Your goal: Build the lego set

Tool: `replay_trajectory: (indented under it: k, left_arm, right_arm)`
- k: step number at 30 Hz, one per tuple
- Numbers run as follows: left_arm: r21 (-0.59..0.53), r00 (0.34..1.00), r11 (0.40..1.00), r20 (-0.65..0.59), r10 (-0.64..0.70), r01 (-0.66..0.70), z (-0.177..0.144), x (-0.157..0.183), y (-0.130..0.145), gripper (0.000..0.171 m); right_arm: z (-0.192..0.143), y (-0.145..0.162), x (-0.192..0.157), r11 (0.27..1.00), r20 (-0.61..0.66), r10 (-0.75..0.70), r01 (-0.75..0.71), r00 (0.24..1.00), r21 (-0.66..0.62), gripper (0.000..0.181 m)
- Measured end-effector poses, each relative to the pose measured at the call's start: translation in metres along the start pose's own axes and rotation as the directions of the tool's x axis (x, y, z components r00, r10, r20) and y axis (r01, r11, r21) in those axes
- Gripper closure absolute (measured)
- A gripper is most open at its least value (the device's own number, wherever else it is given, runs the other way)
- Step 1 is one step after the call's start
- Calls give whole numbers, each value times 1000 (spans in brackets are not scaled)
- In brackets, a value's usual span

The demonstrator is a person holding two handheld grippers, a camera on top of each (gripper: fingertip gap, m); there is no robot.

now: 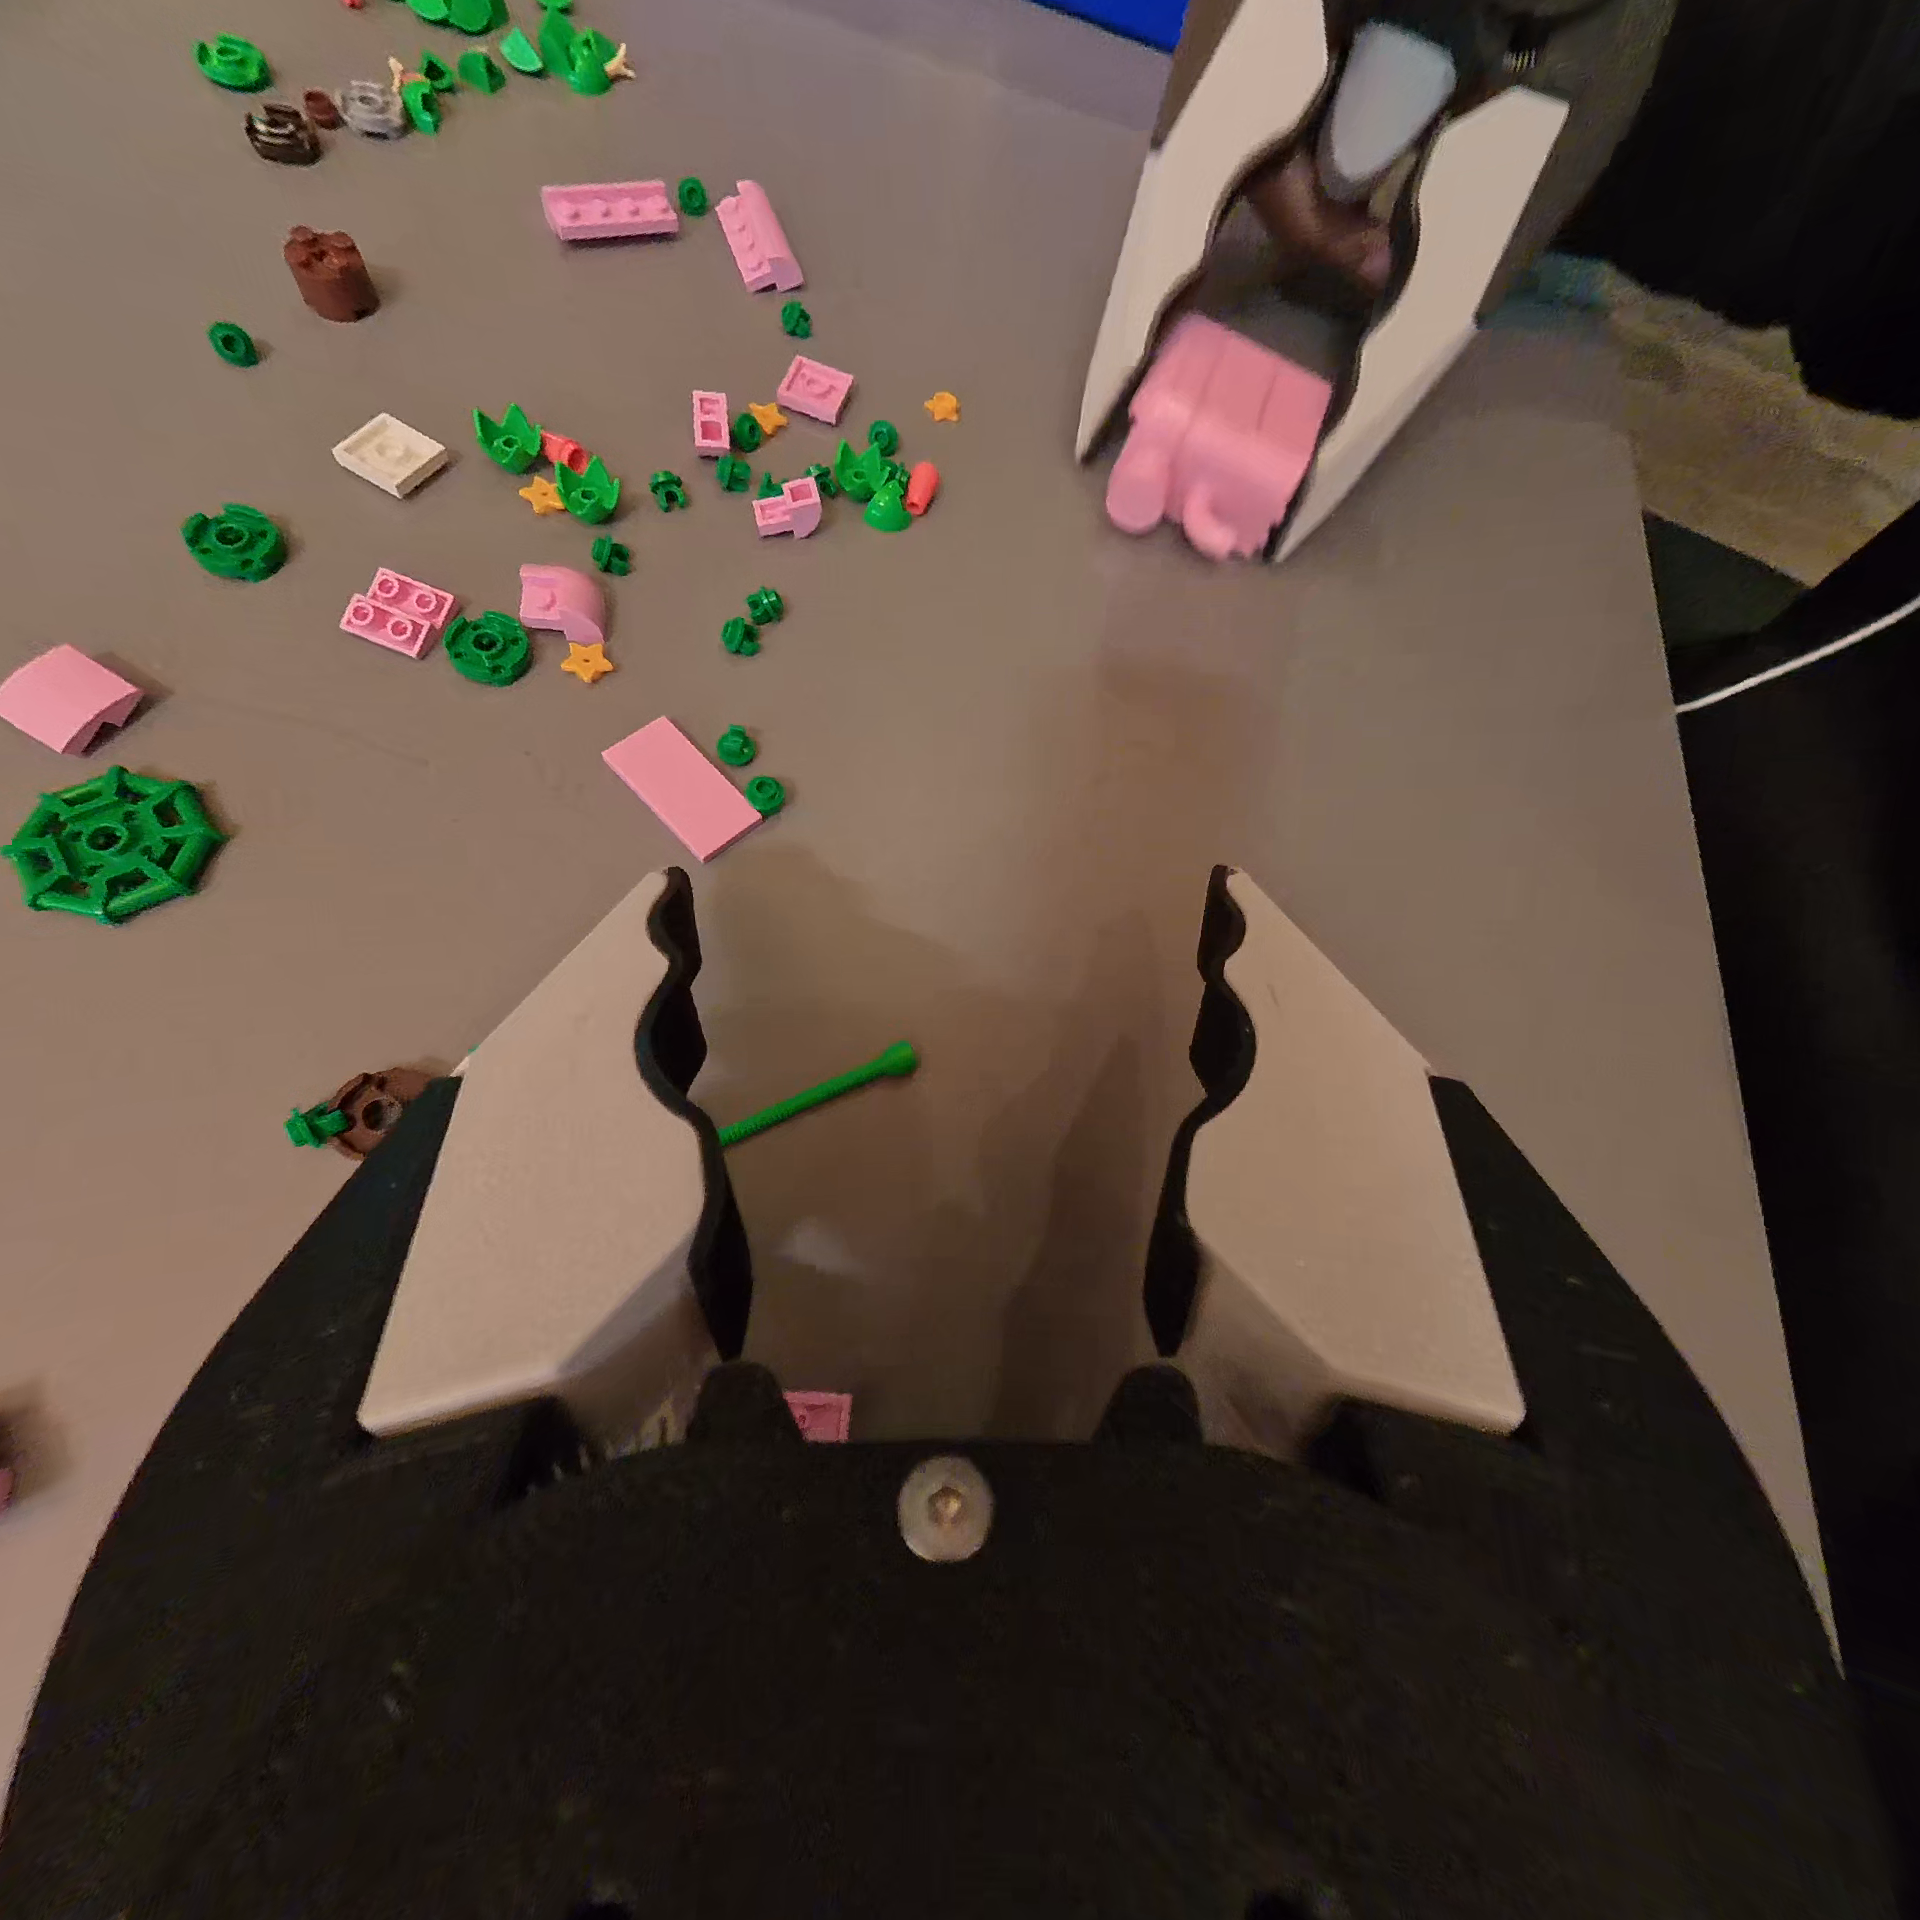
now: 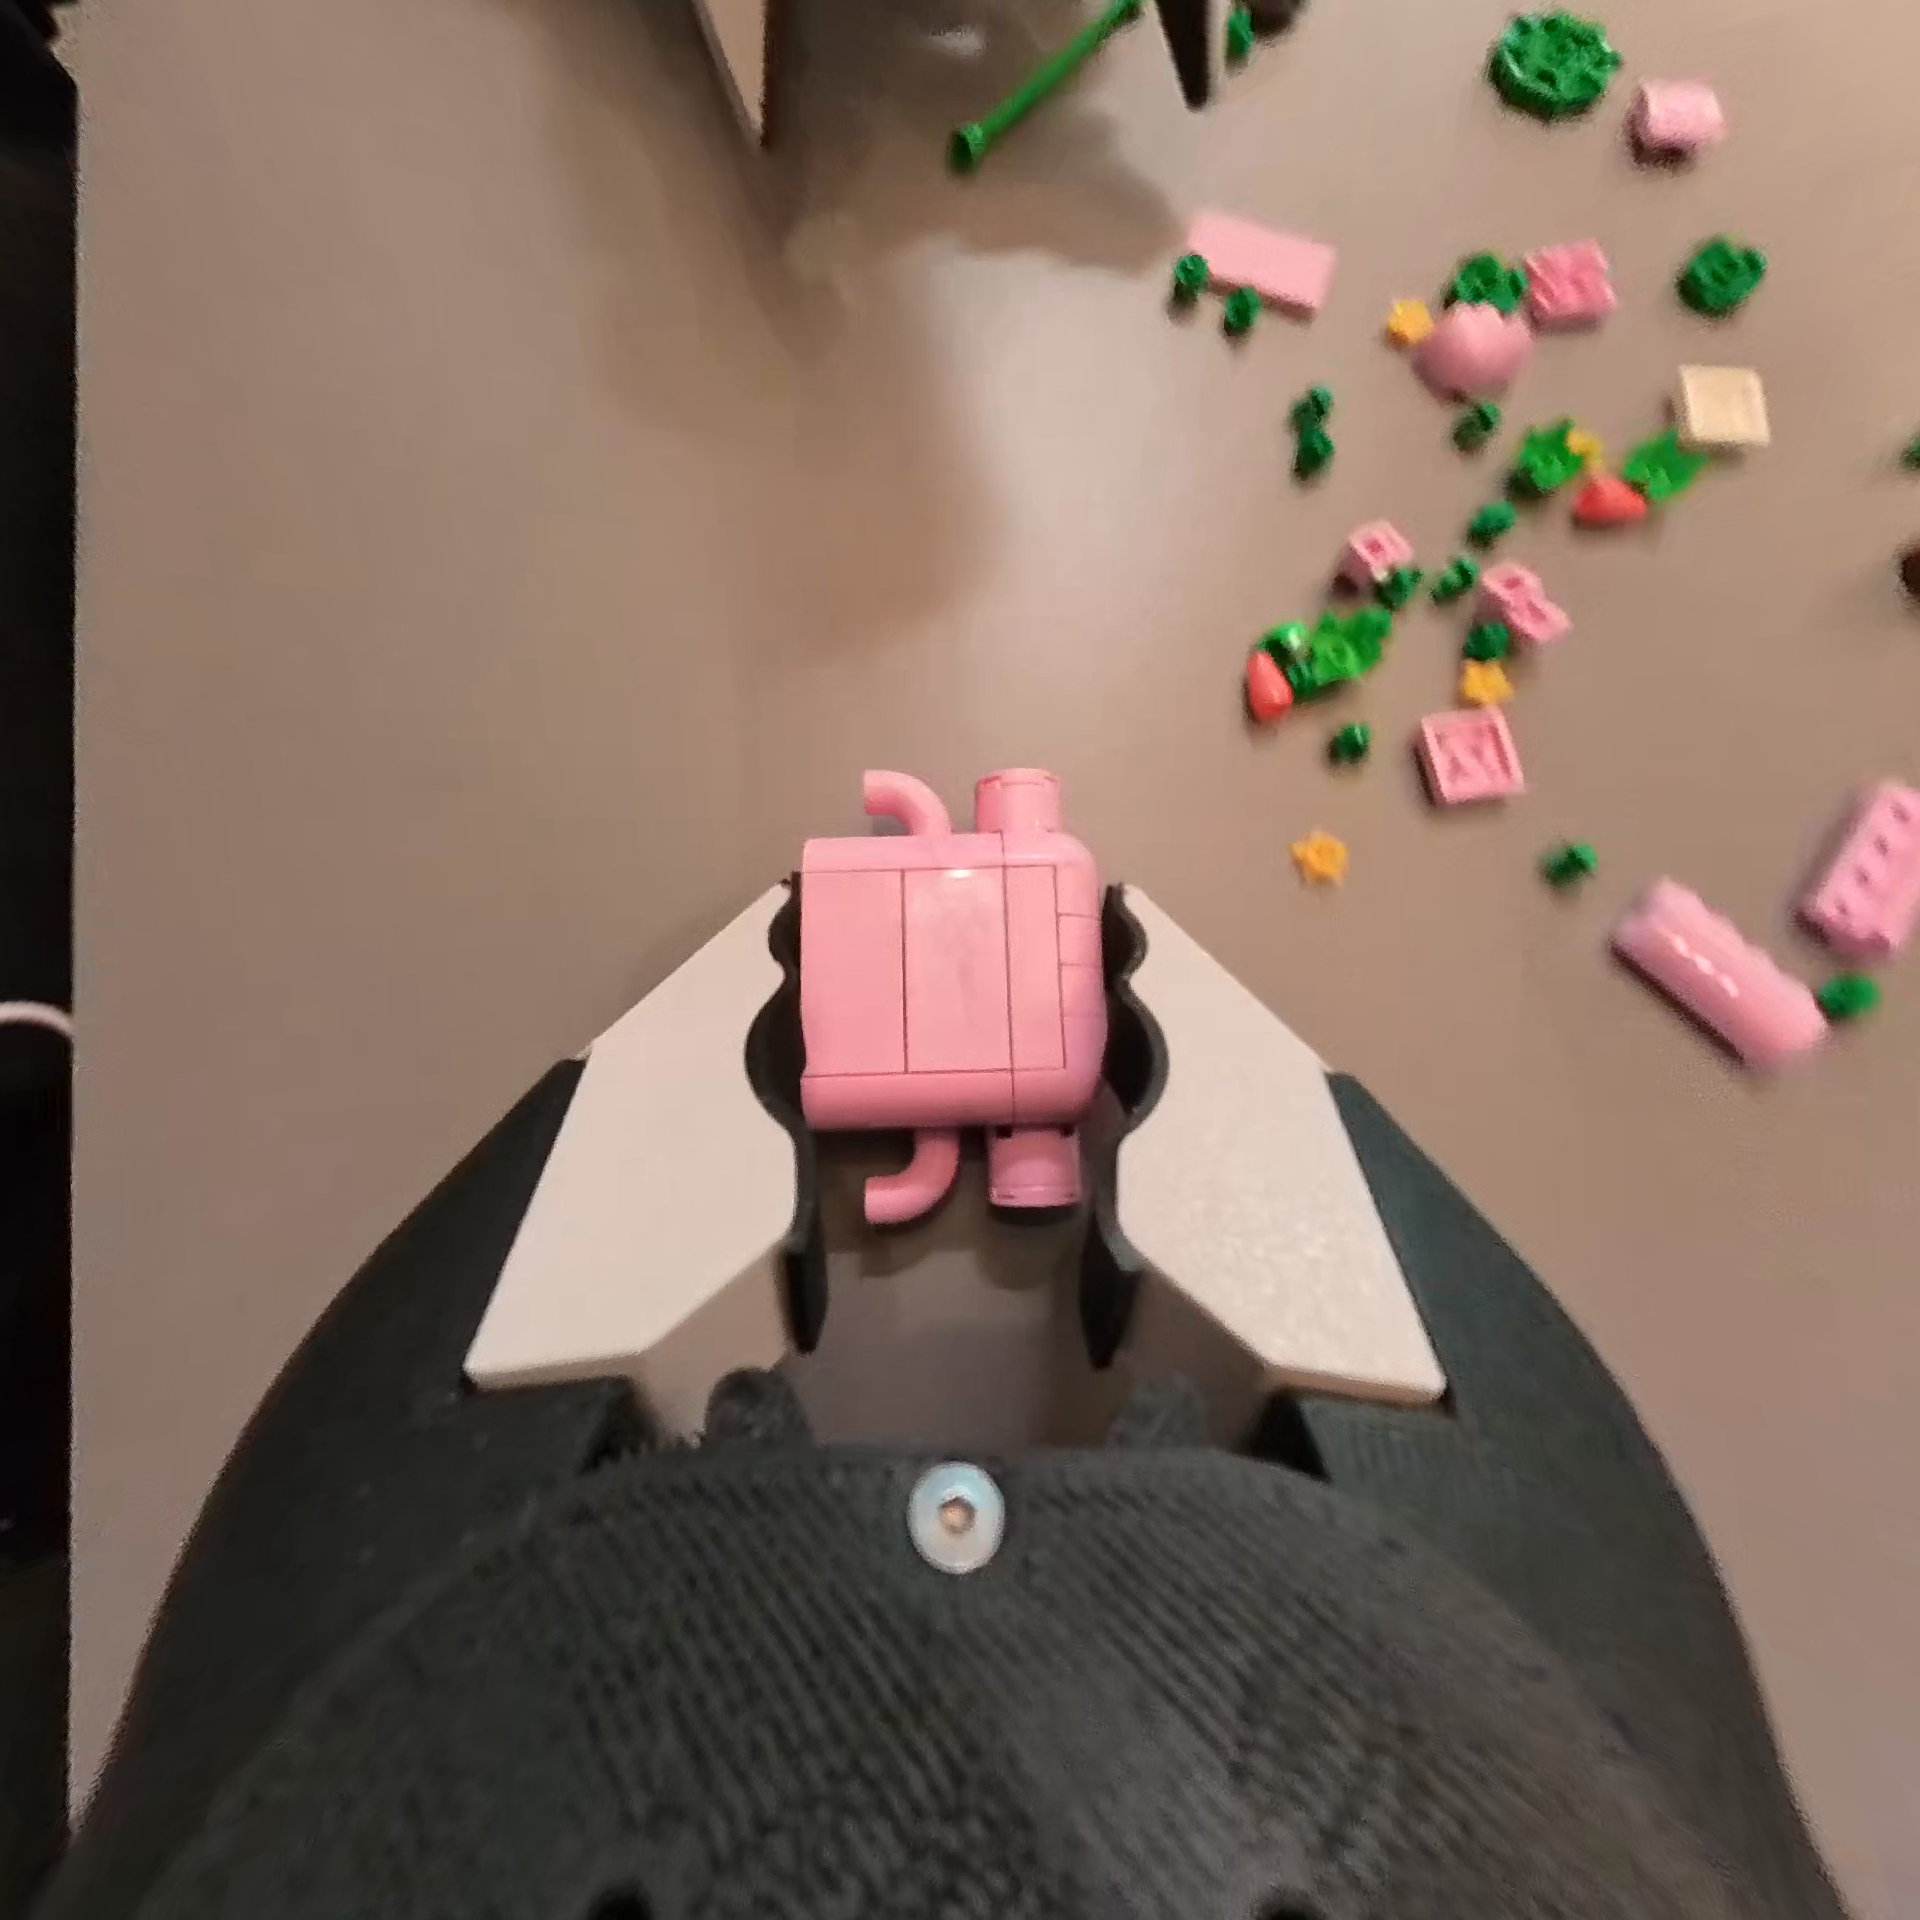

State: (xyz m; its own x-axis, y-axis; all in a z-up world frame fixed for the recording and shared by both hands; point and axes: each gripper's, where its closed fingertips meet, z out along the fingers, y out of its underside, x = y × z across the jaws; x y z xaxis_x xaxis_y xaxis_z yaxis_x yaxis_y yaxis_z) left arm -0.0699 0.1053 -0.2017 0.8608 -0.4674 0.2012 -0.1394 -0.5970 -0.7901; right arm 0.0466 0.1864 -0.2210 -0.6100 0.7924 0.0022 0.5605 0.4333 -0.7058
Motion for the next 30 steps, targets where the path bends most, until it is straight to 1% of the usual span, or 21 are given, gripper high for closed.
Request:
replay_trajectory:
  k: [3,6,8,10,13,15,18,20,21,22,23,24,25,26,27,29,30]
  left_arm:
    - [-9,1000,1000,8,10,-10,1,0,1,76]
    - [5,1000,1000,7,8,-8,0,0,-1,76]
    - [16,1000,1000,-1,0,0,-1,0,-2,76]
    - [21,1000,1000,-10,-8,8,-2,0,-2,76]
    - [19,1000,1000,-11,-6,6,-2,1,-2,76]
    - [12,1000,1000,0,8,-8,-1,1,-1,76]
    - [-11,999,999,21,44,-44,2,2,1,76]
    - [-14,998,998,36,59,-59,2,2,1,76]
    - [-8,996,998,65,63,-62,1,-3,0,76]
    - [-13,988,996,125,87,-86,-3,-13,1,80]
    - [-38,969,991,210,131,-126,-12,-27,4,88]
    - [-66,938,986,302,167,-154,-24,-44,8,93]
    - [-77,906,985,386,174,-157,-40,-61,10,99]
    - [-60,882,989,447,146,-134,-56,-76,11,103]
    - [-26,876,995,474,94,-93,-70,-88,14,106]
    - [38,881,999,471,-36,20,-93,-106,26,106]
    - [63,883,996,462,-88,66,-103,-112,31,106]
  right_arm:
    - [-18,18,5,999,-24,23,-24,999,-33,125]
    - [-27,26,9,998,-61,23,-26,998,-54,125]
    - [-29,28,14,997,-106,24,-32,994,-75,118]
    - [-29,21,16,996,-136,16,-27,991,-80,109]
    - [-26,-8,16,1000,-157,-19,16,987,-23,103]
    - [-24,-35,22,998,-187,-40,47,982,30,100]
    - [-23,-86,45,986,-270,-56,96,961,136,99]
    - [-25,-122,62,964,-307,-40,117,951,239,103]
    - [-25,-137,71,948,-312,-20,117,950,295,106]
    - [-25,-148,80,935,-319,7,107,948,338,108]
    - [-24,-153,92,927,-334,33,96,942,363,111]
    - [-23,-154,101,922,-348,53,88,936,377,113]
    - [-23,-151,110,918,-361,75,77,929,388,116]
    - [-23,-145,116,915,-369,98,62,924,398,120]
    - [-24,-138,119,913,-368,119,45,922,406,122]
    - [-29,-122,123,903,-368,164,11,915,430,126]
    - [-31,-115,126,893,-364,189,-5,912,451,131]
